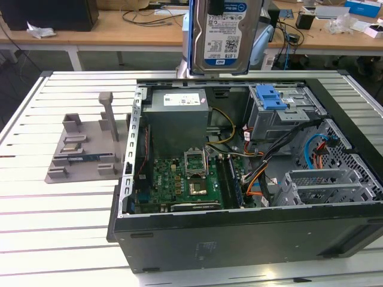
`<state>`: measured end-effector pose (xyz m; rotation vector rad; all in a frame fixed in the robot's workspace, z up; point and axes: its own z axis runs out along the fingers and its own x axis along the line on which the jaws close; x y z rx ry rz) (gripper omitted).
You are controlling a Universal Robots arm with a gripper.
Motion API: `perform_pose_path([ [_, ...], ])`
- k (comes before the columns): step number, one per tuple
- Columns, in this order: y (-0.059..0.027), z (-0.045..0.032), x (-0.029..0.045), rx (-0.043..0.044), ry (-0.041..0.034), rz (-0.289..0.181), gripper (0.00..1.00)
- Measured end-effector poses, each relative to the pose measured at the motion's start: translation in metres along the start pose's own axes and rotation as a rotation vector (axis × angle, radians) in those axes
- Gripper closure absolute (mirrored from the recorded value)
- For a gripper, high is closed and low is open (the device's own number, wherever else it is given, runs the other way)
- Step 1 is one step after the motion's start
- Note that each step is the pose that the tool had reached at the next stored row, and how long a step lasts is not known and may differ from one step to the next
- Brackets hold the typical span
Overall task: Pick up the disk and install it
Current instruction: 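Pick up the disk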
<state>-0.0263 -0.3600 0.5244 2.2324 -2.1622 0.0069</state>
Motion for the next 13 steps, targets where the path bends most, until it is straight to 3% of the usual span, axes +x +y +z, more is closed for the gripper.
perform_pose_path([
  [13, -0.0012, 0.0013, 0.0193, 0.0, 0.0, 0.0, 0.64],
])
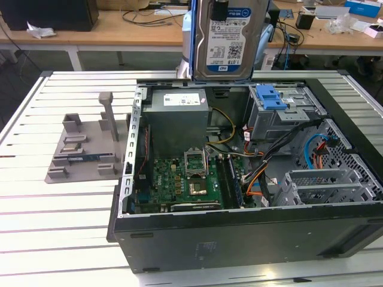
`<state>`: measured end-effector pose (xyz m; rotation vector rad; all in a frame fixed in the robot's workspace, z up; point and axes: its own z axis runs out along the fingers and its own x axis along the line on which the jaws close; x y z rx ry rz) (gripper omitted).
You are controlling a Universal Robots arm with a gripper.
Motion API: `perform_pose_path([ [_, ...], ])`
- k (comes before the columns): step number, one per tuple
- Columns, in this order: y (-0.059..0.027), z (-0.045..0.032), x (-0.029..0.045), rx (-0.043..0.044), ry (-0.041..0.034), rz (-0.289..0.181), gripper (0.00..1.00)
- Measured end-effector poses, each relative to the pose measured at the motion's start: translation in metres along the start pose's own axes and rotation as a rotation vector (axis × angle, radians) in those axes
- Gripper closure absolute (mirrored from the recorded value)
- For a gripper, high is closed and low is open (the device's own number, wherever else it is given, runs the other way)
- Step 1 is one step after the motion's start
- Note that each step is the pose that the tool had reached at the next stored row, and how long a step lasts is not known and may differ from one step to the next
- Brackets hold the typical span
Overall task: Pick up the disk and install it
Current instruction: 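Pick up the disk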
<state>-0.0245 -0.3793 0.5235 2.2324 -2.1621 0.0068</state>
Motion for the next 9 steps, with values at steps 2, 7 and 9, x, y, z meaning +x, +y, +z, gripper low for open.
perform_pose_path([
  [2, -0.0002, 0.0002, 0.0023, 0.0, 0.0, 0.0, 0.64],
  [7, -0.0008, 0.0007, 0.0095, 0.0001, 0.0, 0.0, 0.64],
  [9, -0.0011, 0.0009, 0.0127, 0.0, 0.0, 0.0, 0.64],
])
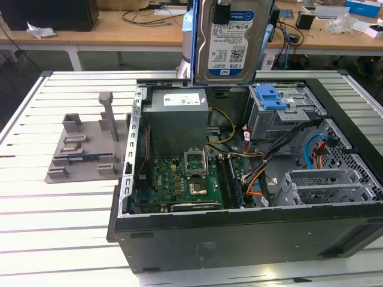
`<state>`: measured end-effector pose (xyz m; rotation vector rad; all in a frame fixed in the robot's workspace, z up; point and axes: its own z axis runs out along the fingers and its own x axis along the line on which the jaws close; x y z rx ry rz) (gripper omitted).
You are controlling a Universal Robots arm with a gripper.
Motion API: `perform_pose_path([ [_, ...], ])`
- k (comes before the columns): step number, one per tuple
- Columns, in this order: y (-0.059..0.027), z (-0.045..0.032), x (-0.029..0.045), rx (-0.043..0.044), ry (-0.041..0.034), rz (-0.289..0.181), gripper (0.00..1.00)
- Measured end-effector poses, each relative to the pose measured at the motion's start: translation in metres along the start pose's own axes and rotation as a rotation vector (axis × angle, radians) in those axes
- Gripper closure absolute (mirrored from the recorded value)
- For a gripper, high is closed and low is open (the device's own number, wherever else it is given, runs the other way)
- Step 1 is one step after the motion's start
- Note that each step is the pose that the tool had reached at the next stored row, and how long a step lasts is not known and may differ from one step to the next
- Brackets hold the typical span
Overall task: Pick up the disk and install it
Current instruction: 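Pick up the disk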
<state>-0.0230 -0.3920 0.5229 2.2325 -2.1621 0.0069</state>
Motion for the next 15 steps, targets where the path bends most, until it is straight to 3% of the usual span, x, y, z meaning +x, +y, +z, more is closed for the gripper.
perform_pose_path([
  [15, -0.0024, 0.0024, 0.0297, 0.0, 0.0, 0.0, 0.64],
])
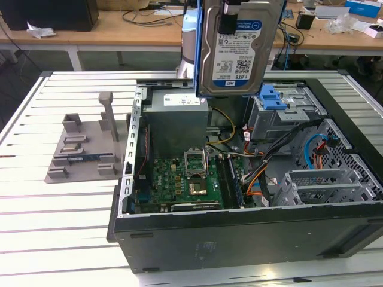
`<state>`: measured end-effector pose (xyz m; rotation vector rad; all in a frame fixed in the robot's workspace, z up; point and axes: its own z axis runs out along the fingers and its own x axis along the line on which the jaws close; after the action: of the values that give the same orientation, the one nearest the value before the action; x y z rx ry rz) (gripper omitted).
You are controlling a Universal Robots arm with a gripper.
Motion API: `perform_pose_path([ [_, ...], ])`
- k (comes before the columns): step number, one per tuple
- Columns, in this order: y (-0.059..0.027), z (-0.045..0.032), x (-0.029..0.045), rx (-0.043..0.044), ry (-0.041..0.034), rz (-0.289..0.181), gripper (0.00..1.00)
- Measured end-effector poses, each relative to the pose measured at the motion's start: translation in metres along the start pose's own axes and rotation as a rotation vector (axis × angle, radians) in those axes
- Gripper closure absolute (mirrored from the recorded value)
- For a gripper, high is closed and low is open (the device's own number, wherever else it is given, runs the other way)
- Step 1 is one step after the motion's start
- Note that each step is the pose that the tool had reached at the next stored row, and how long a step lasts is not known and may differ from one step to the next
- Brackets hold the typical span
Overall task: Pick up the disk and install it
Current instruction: 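Pick up the disk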
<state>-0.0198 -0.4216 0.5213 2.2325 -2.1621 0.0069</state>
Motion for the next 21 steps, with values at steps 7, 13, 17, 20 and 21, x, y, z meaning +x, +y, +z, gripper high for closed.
perform_pose_path([
  [7, -0.0006, 0.0012, 0.018, 0.0, -0.0001, 0.0, 0.64],
  [13, -0.0006, 0.0023, 0.039, 0.0, -0.0023, 0.0, 0.64],
  [17, -0.0009, 0.003, 0.0535, 0.0004, -0.0096, 0.0, 0.64],
  [20, -0.0055, 0.0037, 0.0582, 0.0, -0.0101, 0.0, 0.64],
  [21, -0.0118, 0.0039, 0.0585, -0.0005, -0.0099, 0.0, 0.64],
])
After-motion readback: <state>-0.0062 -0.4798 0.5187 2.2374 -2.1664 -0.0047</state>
